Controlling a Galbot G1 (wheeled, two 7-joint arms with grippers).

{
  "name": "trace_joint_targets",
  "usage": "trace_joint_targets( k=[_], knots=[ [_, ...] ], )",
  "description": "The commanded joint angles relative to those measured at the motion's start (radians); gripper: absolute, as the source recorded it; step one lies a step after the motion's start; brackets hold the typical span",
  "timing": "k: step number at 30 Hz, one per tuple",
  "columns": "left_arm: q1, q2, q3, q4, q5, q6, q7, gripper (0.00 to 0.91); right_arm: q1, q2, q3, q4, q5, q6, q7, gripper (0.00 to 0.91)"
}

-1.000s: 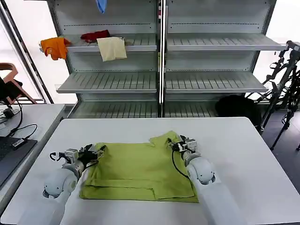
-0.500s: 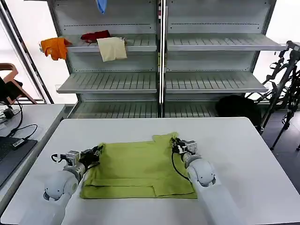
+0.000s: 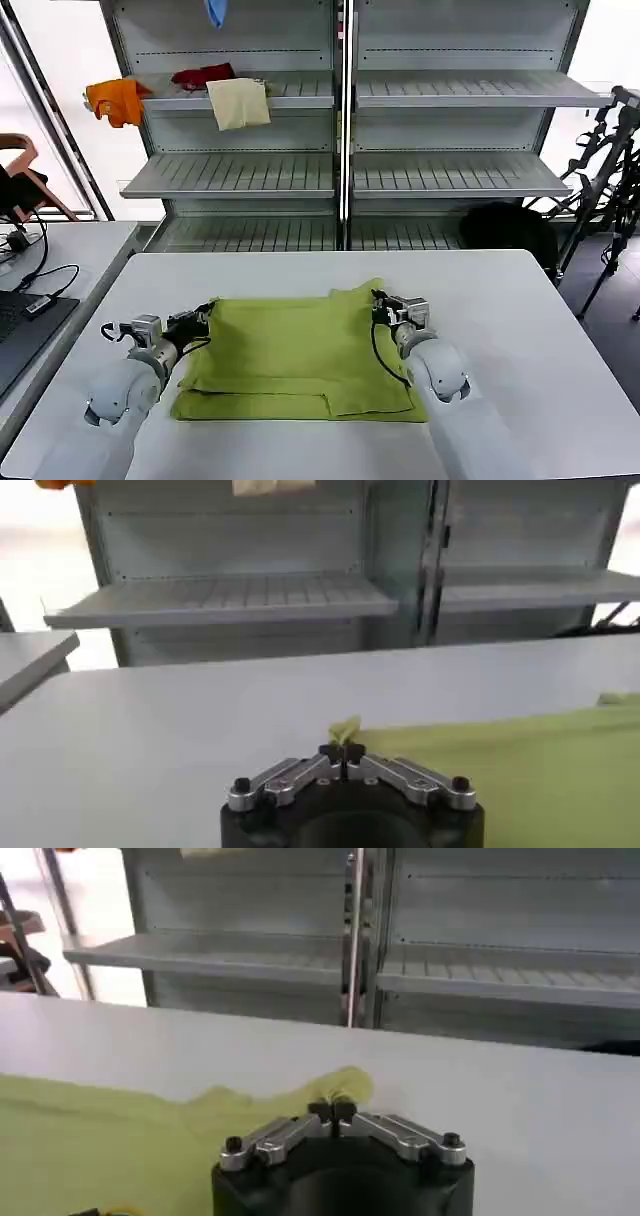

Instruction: Fold and organize the clothes.

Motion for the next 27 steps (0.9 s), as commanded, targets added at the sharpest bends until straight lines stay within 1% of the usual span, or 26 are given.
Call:
trace_joint_targets(
  k=[1, 7, 9, 11, 17, 27],
  knots=[
    [0.074, 0.008, -0.048, -0.096, -0.059, -0.017, 0.013, 0.000, -0.095, -0.021, 0.014, 0.142, 0.030, 0.002, 0.006, 0.000],
    [0.186, 0.012, -0.086, -0.154, -0.078, -0.026, 0.045, 0.000, -0.254, -0.038, 0.053, 0.283, 0.008, 0.003, -0.021, 0.000],
    [0.224, 0.017, -0.098, -0.173, -0.077, -0.025, 0.056, 0.000, -0.288, -0.040, 0.067, 0.308, 0.006, 0.003, -0.027, 0.000],
    [0.259, 0.020, -0.112, -0.179, -0.074, -0.025, 0.070, 0.000, -0.350, -0.040, 0.086, 0.357, -0.011, 0.004, -0.044, 0.000],
    [0.293, 0.024, -0.128, -0.167, -0.054, -0.022, 0.081, 0.000, -0.450, -0.033, 0.114, 0.404, -0.047, 0.006, -0.061, 0.000],
    [0.339, 0.020, -0.138, -0.223, 0.006, -0.009, 0.077, 0.000, -0.519, -0.028, 0.121, 0.448, -0.081, 0.008, -0.070, 0.000]
  ],
)
